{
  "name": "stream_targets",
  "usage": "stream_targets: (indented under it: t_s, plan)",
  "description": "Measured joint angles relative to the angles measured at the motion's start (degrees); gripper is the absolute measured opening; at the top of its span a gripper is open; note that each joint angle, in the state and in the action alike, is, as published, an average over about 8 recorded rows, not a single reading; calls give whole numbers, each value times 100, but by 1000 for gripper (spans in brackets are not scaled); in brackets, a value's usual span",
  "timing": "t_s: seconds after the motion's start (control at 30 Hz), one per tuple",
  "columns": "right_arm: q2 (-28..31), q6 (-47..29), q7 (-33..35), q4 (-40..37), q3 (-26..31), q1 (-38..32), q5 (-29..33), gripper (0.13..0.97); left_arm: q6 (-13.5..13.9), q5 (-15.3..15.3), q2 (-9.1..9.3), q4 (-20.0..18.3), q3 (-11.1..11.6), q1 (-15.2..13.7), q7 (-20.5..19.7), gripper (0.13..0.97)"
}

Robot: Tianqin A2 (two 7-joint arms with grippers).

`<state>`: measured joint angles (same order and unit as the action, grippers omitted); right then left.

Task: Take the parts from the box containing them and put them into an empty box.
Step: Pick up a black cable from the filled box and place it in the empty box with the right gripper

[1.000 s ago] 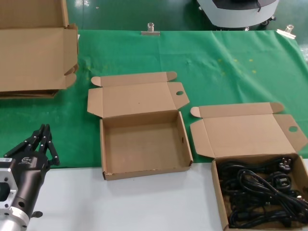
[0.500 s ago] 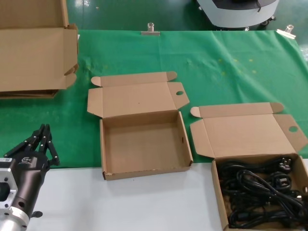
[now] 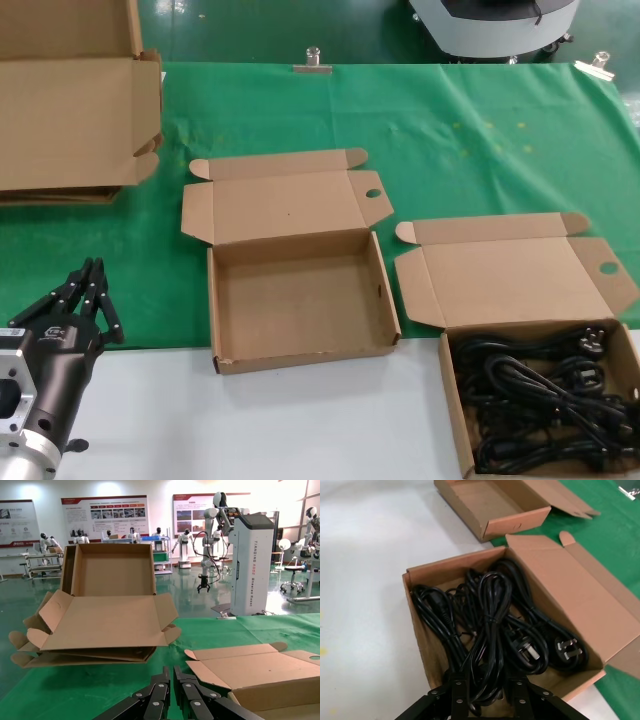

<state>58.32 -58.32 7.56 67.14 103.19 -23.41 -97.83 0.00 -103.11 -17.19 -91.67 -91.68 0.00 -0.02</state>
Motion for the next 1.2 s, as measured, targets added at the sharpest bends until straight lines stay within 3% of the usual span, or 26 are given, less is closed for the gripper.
stream_targets:
  t_s: [0.3,0.63,1.2]
  plan:
    - [87,-8,42,290,-195,-61,-160,226,0,0,0,0,0,0,0,172]
    - [32,96,84,895,-345,-336,-262,218,0,0,0,0,0,0,0,172]
    - [-1339,632,259,1315,571,-1372,659,211,0,0,0,0,0,0,0,172]
